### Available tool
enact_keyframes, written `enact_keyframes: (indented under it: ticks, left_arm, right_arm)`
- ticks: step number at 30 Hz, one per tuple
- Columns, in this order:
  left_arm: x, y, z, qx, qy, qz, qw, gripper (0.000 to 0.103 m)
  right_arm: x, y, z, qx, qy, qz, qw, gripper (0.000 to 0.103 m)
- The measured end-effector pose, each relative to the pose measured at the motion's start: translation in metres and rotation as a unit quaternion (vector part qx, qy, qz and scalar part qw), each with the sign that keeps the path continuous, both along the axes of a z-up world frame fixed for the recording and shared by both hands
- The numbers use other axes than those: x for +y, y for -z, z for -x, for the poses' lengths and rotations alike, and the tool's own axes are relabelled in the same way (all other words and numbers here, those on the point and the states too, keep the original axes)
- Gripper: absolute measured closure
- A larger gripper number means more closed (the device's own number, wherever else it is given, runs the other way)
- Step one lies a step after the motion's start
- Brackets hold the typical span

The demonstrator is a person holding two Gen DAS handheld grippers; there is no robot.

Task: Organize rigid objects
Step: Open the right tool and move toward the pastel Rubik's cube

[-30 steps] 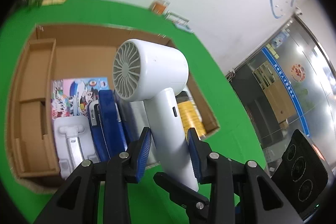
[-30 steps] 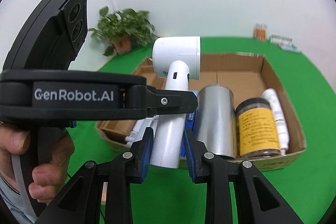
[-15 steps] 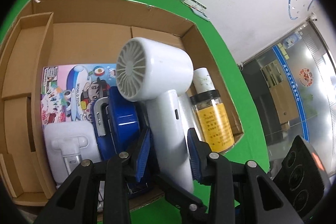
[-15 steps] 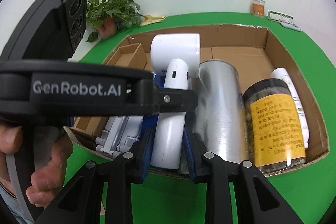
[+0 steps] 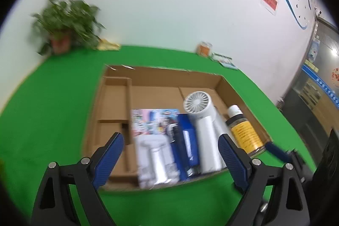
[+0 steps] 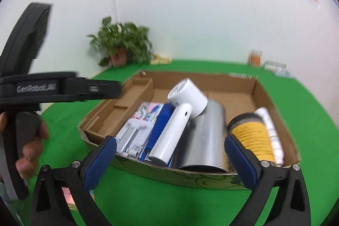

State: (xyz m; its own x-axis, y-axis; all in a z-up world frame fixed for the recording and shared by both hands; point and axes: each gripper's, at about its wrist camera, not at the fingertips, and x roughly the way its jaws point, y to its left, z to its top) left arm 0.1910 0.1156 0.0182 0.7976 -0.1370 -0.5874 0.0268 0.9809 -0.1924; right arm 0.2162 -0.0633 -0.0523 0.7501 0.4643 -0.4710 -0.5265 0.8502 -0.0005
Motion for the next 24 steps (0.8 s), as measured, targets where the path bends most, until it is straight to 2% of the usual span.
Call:
enact_keyframes:
  ticks: [2,5,7,10,12,14,16,17,20,23,24]
  left_arm:
    - [0.008,0.007,0.019,0.014,-0.015,-0.008,0.9998,0.012]
    - [0.021,0.031,0.039,0.055,-0.053,-0.012,0.997,0.012]
    - [0.037,0.056,0.049,0.092,-0.066,0.013,0.9934,0.012]
    - [0.058,0.085,0.059,0.142,-0.086,0.075,0.9833,0.014]
    - [0.064,0.101,0.068,0.156,-0.082,0.12,0.977,0.014]
    - [0.067,0.112,0.069,0.171,-0.074,0.14,0.9724,0.018]
    - [0.063,0.12,0.073,0.181,-0.054,0.167,0.9676,0.033]
    - [0.061,0.121,0.074,0.181,-0.047,0.179,0.9658,0.033]
    - [0.045,0.121,0.076,0.171,-0.021,0.167,0.9707,0.033]
    - [0.021,0.122,0.071,0.17,0.027,0.163,0.9715,0.033]
    - [0.003,0.123,0.069,0.17,0.06,0.157,0.9709,0.033]
  right_arm:
    - [-0.001,0.0,0.02,-0.019,-0.016,0.001,1.0,0.001]
    - [0.002,0.004,0.044,-0.007,-0.056,-0.01,0.998,0.001]
    - [0.008,0.015,0.058,0.023,-0.102,-0.01,0.995,0.001]
    - [0.024,0.036,0.075,0.073,-0.17,0.005,0.983,0.001]
    - [0.03,0.048,0.088,0.1,-0.21,0.011,0.972,0.001]
    - [0.038,0.058,0.102,0.107,-0.231,0.027,0.967,0.001]
    - [0.043,0.065,0.108,0.112,-0.239,0.045,0.964,0.001]
    - [0.043,0.067,0.11,0.116,-0.242,0.049,0.962,0.002]
    - [0.037,0.066,0.112,0.13,-0.249,0.04,0.959,0.002]
    - [0.012,0.062,0.117,0.144,-0.248,0.028,0.958,0.003]
    - [0.002,0.064,0.119,0.154,-0.243,0.031,0.957,0.005]
